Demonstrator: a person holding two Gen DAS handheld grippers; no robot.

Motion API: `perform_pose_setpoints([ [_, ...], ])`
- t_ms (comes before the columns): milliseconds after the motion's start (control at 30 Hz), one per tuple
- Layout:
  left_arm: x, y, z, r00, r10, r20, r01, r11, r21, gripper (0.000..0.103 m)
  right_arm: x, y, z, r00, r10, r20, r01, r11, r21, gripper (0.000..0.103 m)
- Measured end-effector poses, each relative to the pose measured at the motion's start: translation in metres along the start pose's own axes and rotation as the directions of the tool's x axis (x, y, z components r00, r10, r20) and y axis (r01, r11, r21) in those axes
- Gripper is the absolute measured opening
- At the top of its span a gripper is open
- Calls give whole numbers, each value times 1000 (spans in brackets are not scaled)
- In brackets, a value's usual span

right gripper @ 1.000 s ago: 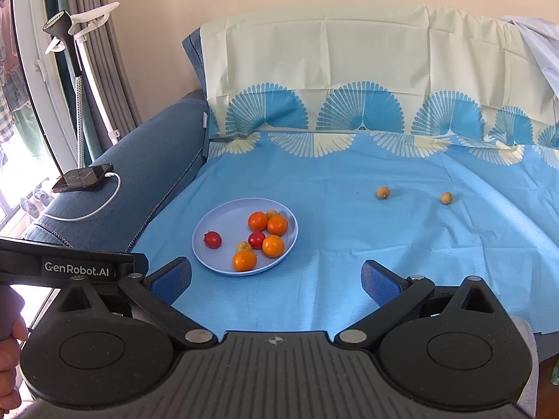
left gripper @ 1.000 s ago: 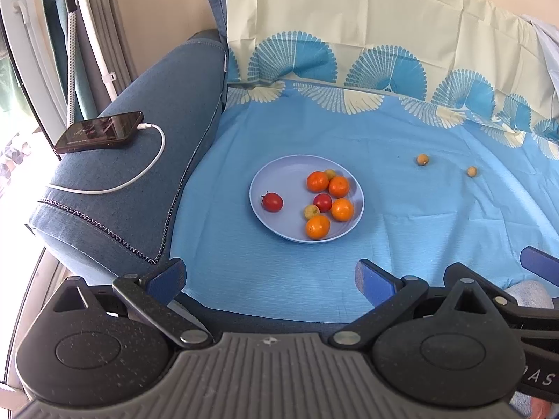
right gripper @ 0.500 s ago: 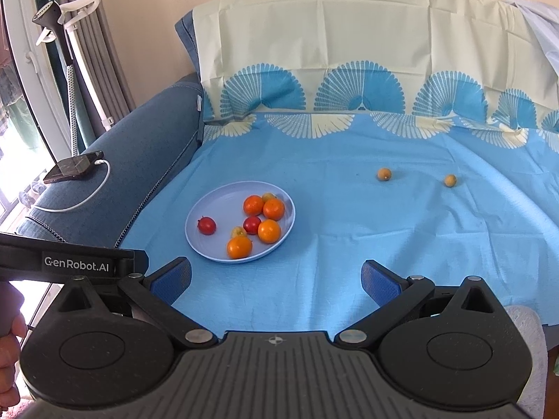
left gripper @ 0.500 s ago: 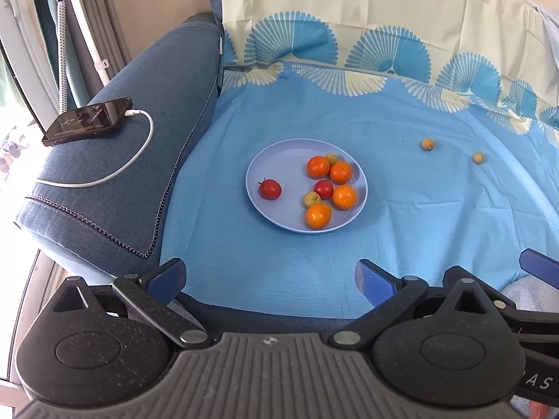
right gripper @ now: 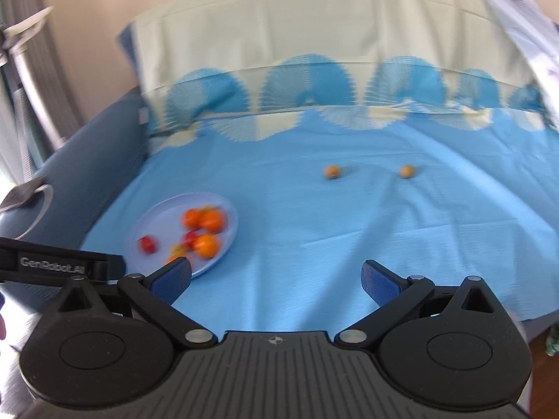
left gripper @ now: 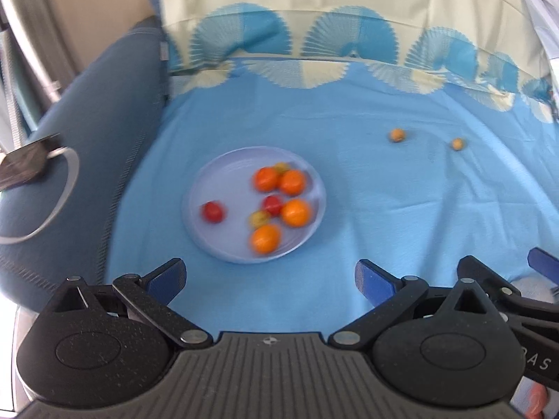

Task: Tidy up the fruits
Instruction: 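Move both open tools toward the two small yellow fruits on the cloth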

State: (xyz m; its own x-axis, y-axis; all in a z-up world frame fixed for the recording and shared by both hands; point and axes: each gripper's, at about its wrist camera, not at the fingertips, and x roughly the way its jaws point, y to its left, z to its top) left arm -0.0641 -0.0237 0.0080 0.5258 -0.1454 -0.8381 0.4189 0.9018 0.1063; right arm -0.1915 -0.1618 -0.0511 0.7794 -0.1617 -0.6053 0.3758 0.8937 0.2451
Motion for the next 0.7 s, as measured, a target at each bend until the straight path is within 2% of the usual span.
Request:
perform_pose_setpoints([
  [100, 23, -30, 25, 999, -43, 16, 43, 999, 23, 103, 16, -31, 7, 997, -76, 19, 75, 996, 38, 102],
  [267, 95, -100, 71, 990, -135, 32, 131, 986, 100, 103, 70, -90, 23, 980, -191, 60, 186, 980, 76, 102],
  [367, 156, -146, 94, 993, -119, 26, 114, 983, 145, 103, 120, -125, 32, 961, -271, 55, 265, 960, 94, 102],
  [467, 213, -185, 105, 992, -116, 43, 105, 974, 202, 103, 171, -158, 37, 947, -320, 37, 313, 940, 133, 102],
  [533, 251, -204, 108, 991, -133, 23, 123, 959, 254, 103, 202, -176, 38, 936, -351, 23, 343, 927, 153, 102],
  [600, 281, -217, 108, 990, -137, 16, 127, 952, 280, 103, 225, -190, 38, 934, -353, 46, 340, 924, 175, 102],
  [667, 289, -214, 108, 972, -213, 94, 186, 953, 240, 103, 244, -198, 36, 926, -371, 70, 355, 918, 176, 102],
  [700, 292, -214, 106, 967, -223, 121, 191, 953, 235, 103, 252, -203, 35, 916, -391, 84, 369, 908, 200, 102],
])
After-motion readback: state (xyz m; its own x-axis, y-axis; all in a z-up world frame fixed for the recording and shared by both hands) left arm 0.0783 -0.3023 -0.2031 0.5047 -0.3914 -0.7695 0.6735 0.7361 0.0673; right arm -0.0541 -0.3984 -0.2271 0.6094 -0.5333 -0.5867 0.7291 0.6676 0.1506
